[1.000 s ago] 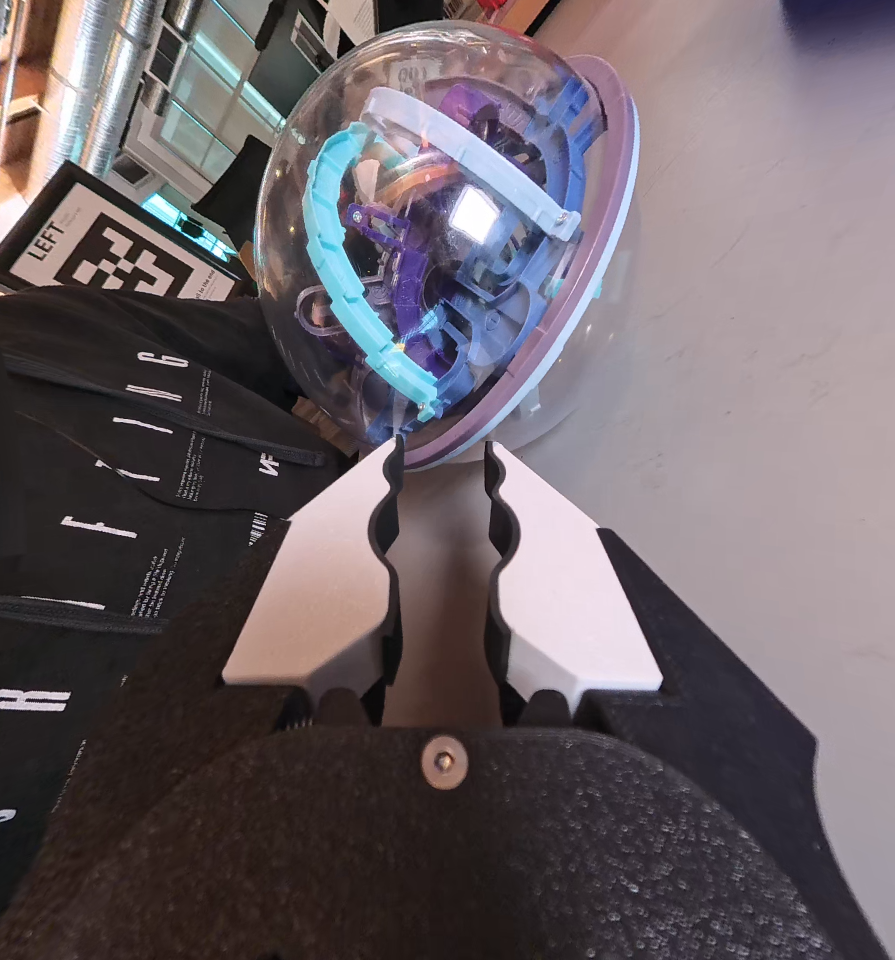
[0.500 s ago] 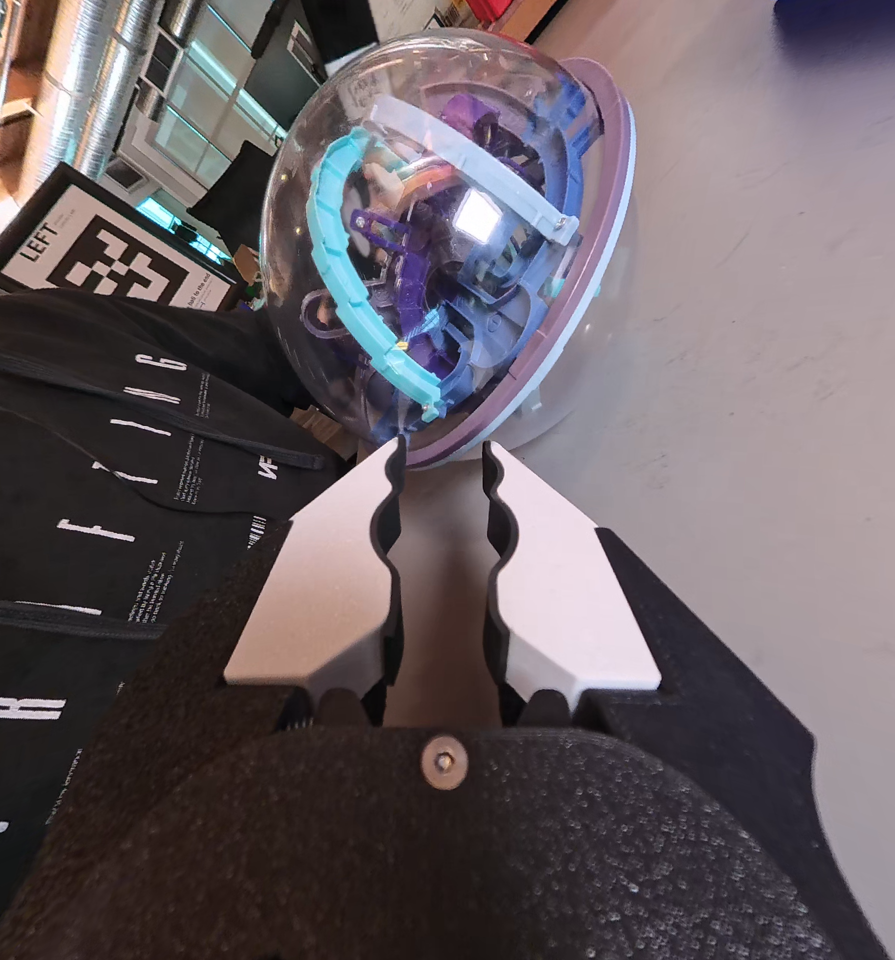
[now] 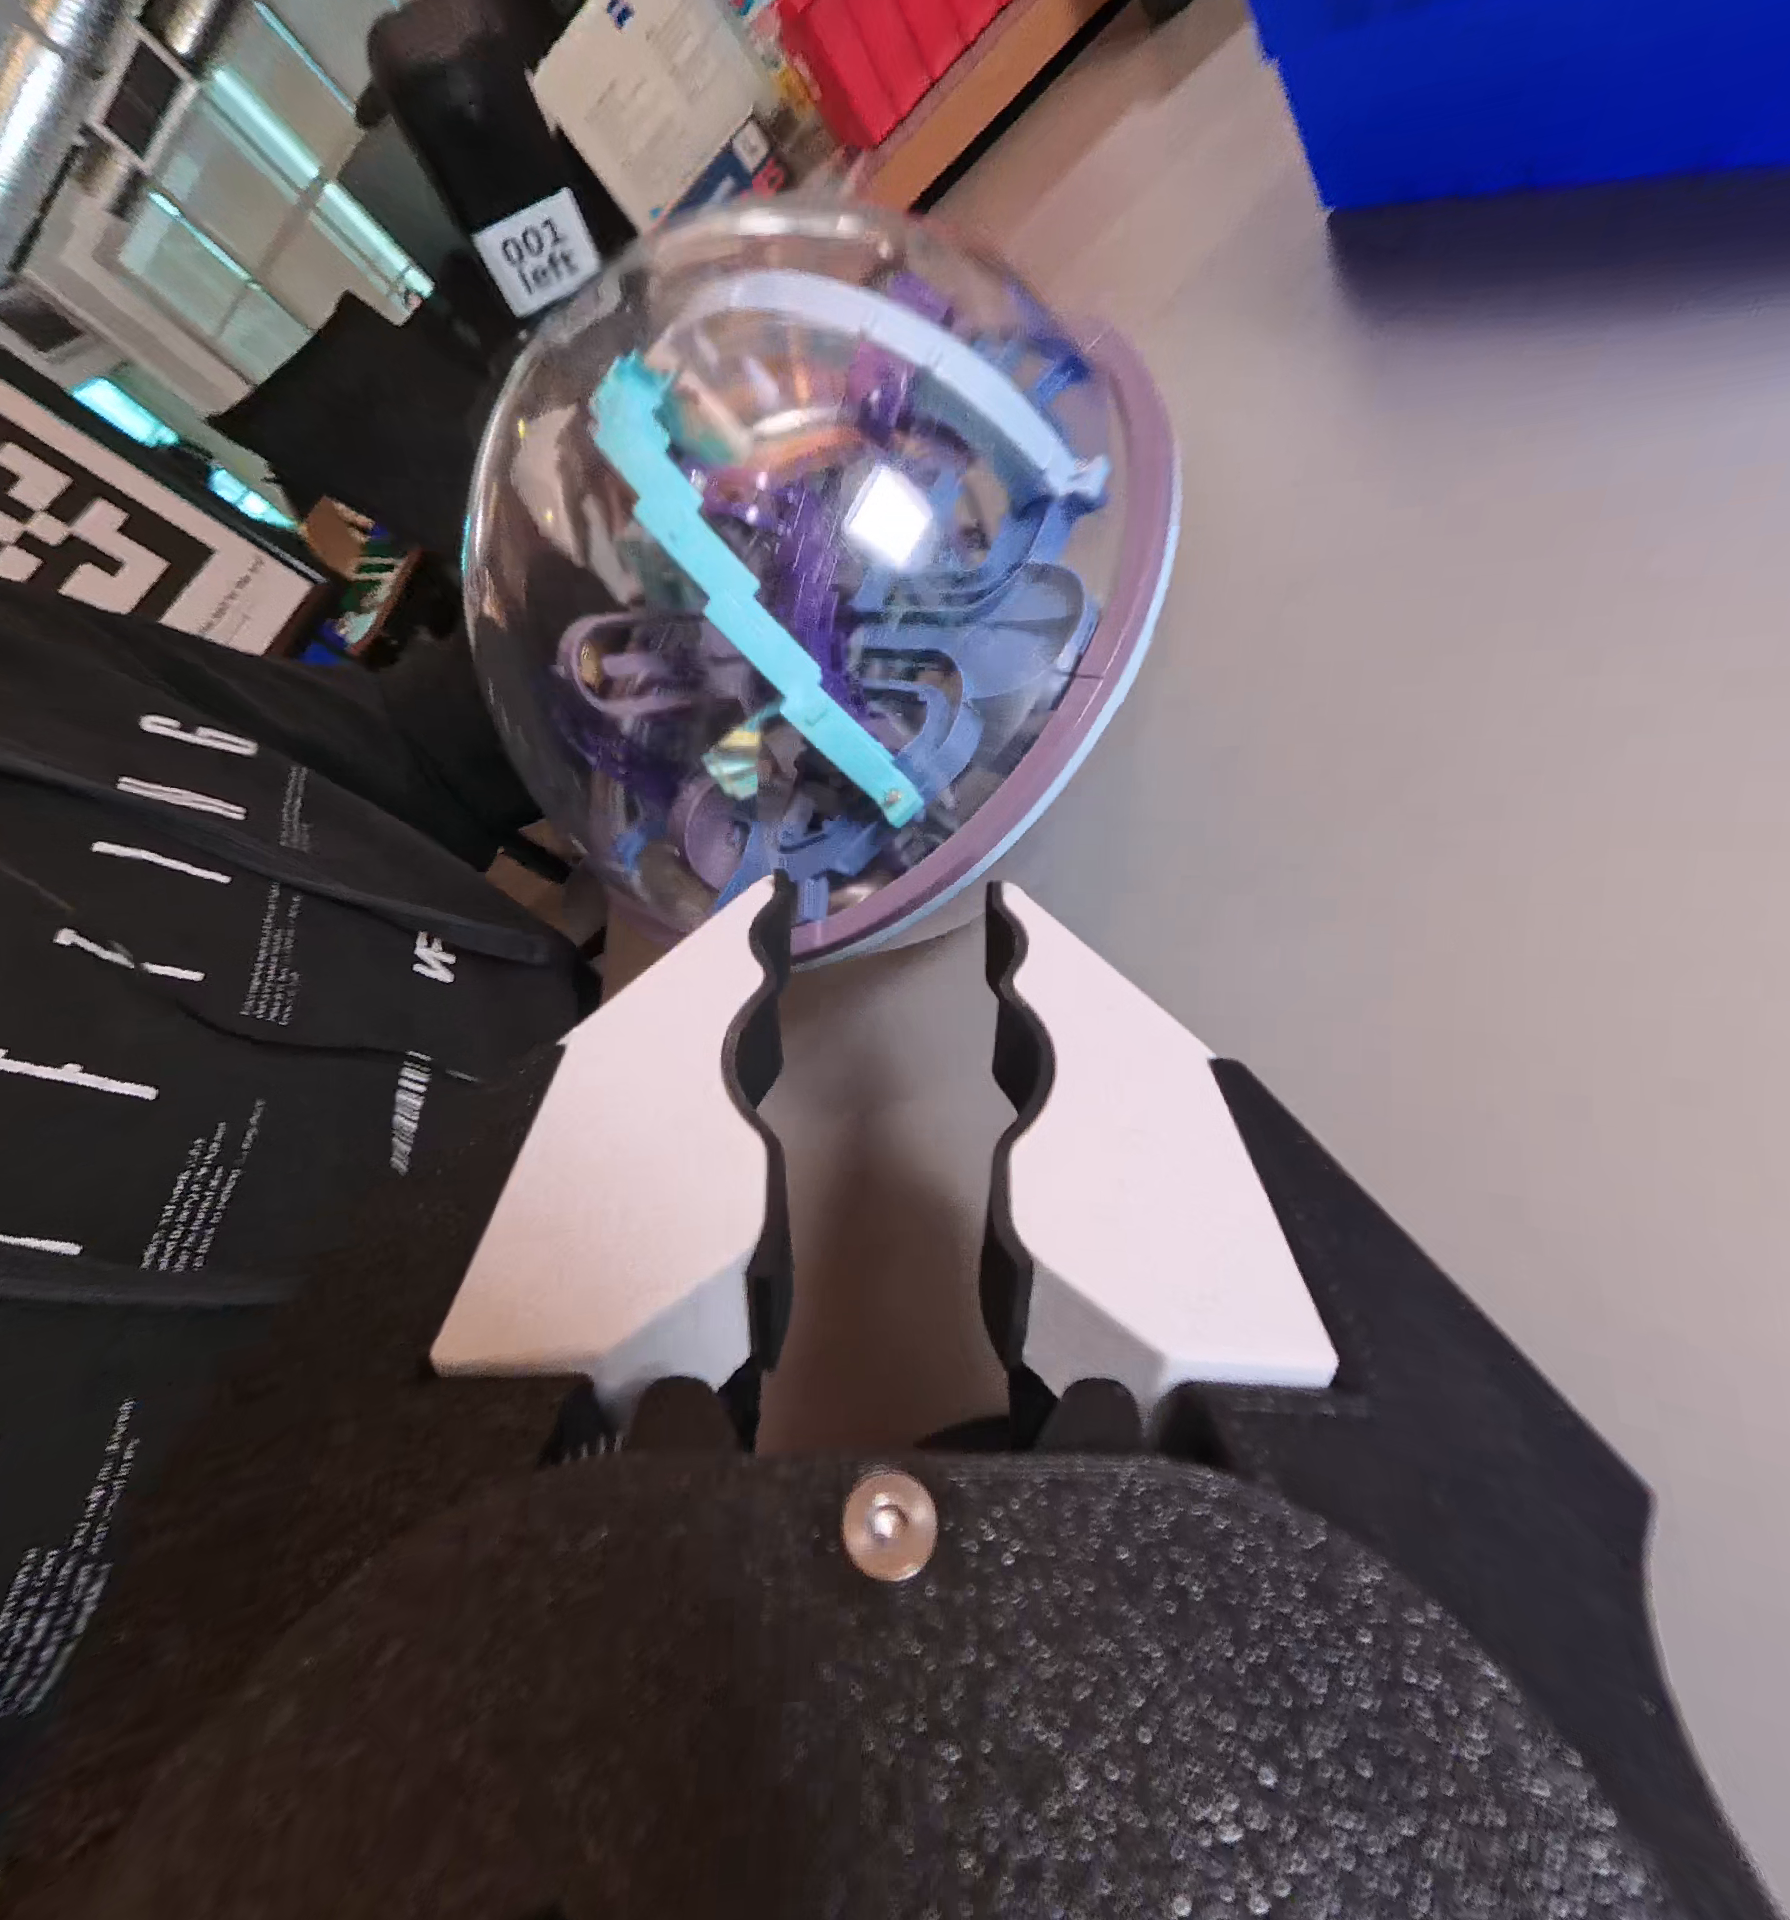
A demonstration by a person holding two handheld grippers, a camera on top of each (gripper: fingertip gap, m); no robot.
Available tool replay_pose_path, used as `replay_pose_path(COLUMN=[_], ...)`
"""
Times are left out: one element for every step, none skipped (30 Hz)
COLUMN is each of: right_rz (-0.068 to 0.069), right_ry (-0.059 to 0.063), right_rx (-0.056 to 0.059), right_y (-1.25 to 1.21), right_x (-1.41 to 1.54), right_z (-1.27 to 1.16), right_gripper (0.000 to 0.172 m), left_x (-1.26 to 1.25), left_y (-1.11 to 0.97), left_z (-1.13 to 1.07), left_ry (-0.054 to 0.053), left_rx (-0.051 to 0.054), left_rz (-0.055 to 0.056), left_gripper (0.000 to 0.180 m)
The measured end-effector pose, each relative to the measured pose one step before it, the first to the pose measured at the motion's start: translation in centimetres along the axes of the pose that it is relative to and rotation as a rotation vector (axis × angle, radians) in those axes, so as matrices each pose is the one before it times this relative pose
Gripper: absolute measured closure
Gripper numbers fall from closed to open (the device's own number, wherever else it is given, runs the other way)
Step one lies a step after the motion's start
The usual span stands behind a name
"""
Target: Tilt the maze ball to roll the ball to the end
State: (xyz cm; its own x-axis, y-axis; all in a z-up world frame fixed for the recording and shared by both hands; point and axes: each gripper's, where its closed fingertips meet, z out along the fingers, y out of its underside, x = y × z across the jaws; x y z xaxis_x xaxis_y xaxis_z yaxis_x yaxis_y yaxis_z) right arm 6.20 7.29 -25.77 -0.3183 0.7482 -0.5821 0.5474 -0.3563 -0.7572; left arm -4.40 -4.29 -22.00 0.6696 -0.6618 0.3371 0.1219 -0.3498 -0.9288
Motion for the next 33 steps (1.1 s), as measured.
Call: replay_pose_path(right_rz=[-0.0050,-0.0019,-0.0077,-0.0123,-0.0132,-0.0184,-0.0263,-0.0346,-0.0408,-0.0413,-0.0358,-0.0269,-0.0184,-0.0116,-0.0071,-0.0076,-0.0102,-0.0091,-0.0040,-0.0010,-0.0010,0.0004,0.0023,0.0033,0.0048,0.0059,0.0080,0.0115,0.0119,0.0104,0.0089,0.0090,0.0098], right_ry=[0.0197,0.0184,0.0143,0.0069,0.0027,0.0043,0.0157,0.0283,0.0333,0.0315,0.0267,0.0208,0.0150,0.0099,0.0088,0.0098,0.0053,-0.0001,0.0002,0.0004,-0.0034,-0.0063,-0.0074,-0.0061,-0.0037,-0.0049,-0.0048,-0.0003,0.0008,-0.0014,-0.0034,-0.0022,-0.0018], right_rx=[0.0212,0.0173,0.0162,0.0165,0.0139,0.0103,0.0077,0.0039,-0.0020,-0.0060,-0.0083,-0.0099,-0.0101,-0.0100,-0.0096,-0.0071,-0.0051,-0.0058,-0.0049,-0.0030,-0.0009,0.0006,0.0005,0.0002,0.0008,0.0008,0.0012,0.0010,0.0011,0.0024,0.0034,0.0011,-0.0033], right_y=[-0.449,-0.387,-0.321,-0.250,-0.154,-0.057,0.047,0.132,0.213,0.260,0.268,0.254,0.225,0.190,0.159,0.100,0.066,0.064,0.031,0.010,-0.015,-0.054,-0.056,-0.077,-0.091,-0.093,-0.089,-0.085,-0.058,-0.047,-0.031,0.043,0.124], right_x=[0.257,0.228,0.087,-0.176,-0.377,-0.493,-0.434,-0.344,-0.322,-0.359,-0.414,-0.437,-0.433,-0.425,-0.351,-0.233,-0.252,-0.249,-0.170,-0.096,-0.123,-0.132,-0.131,-0.093,-0.048,-0.061,-0.054,0.027,0.047,-0.021,-0.089,-0.114,-0.143], right_z=[-0.549,-0.518,-0.459,-0.372,-0.261,-0.147,-0.058,0.010,0.042,0.090,0.148,0.200,0.250,0.299,0.324,0.336,0.304,0.283,0.241,0.211,0.175,0.153,0.144,0.133,0.139,0.111,0.078,0.043,-0.002,-0.080,-0.136,-0.165,-0.166], right_gripper=[0.137,0.136,0.133,0.128,0.122,0.114,0.105,0.095,0.086,0.079,0.073,0.069,0.066,0.064,0.062,0.062,0.061,0.061,0.061,0.061,0.061,0.061,0.062,0.062,0.063,0.063,0.064,0.065,0.066,0.068,0.070,0.074,0.078], left_x=[0.137,-0.401,-0.625,-0.541,-0.508,-0.388,-0.211,-0.178,-0.179,-0.158,-0.113,-0.130,-0.165,-0.157,-0.048,0.043,0.053,0.088,0.191,0.173,0.026,0.049,0.249,0.307,0.113,0.117,0.190,0.279,0.396,0.283,0.017,-0.284,-0.690], left_y=[-0.130,-0.243,-0.342,-0.445,-0.573,-0.523,-0.408,-0.291,-0.140,0.041,0.177,0.236,0.234,0.251,0.266,0.307,0.332,0.261,0.203,0.177,0.148,0.176,0.120,0.064,0.061,0.060,0.069,0.043,-0.130,-0.383,-0.607,-0.662,-0.438], left_z=[-0.302,-0.328,-0.351,-0.300,-0.178,-0.054,0.086,0.224,0.345,0.467,0.541,0.578,0.584,0.568,0.550,0.495,0.400,0.268,0.159,0.052,-0.023,-0.062,-0.040,-0.045,-0.043,-0.061,-0.077,-0.110,-0.206,-0.364,-0.525,-0.679,-0.750], left_ry=[0.0108,-0.0212,-0.0306,-0.0196,-0.0153,-0.0057,0.0066,0.0095,0.0111,0.0140,0.0180,0.0172,0.0138,0.0134,0.0169,0.0158,0.0085,0.0017,0.0020,-0.0037,-0.0175,-0.0182,-0.0064,-0.0041,-0.0175,-0.0171,-0.0123,-0.0076,0.0042,0.0062,0.0037,0.0019,-0.0071], left_rx=[0.0092,0.0165,0.0228,0.0280,0.0325,0.0262,0.0150,0.0058,-0.0041,-0.0153,-0.0228,-0.0235,-0.0202,-0.0192,-0.0187,-0.0201,-0.0225,-0.0177,-0.0124,-0.0095,-0.0066,-0.0073,-0.0041,-0.0018,-0.0021,-0.0025,-0.0045,-0.0046,0.0043,0.0223,0.0398,0.0490,0.0424], left_rz=[-0.0048,0.0009,0.0100,0.0090,0.0017,0.0013,0.0026,0.0019,0.0029,0.0001,-0.0018,-0.0004,-0.0004,-0.0026,-0.0024,0.0017,0.0087,0.0142,0.0143,0.0145,0.0196,0.0219,0.0141,0.0093,0.0113,0.0167,0.0149,0.0152,0.0132,0.0012,-0.0171,-0.0343,-0.0452], left_gripper=[0.127,0.120,0.112,0.106,0.095,0.087,0.082,0.077,0.074,0.071,0.067,0.064,0.062,0.059,0.058,0.056,0.055,0.054,0.054,0.055,0.056,0.057,0.058,0.061,0.061,0.062,0.062,0.063,0.063,0.064,0.065,0.069,0.075])
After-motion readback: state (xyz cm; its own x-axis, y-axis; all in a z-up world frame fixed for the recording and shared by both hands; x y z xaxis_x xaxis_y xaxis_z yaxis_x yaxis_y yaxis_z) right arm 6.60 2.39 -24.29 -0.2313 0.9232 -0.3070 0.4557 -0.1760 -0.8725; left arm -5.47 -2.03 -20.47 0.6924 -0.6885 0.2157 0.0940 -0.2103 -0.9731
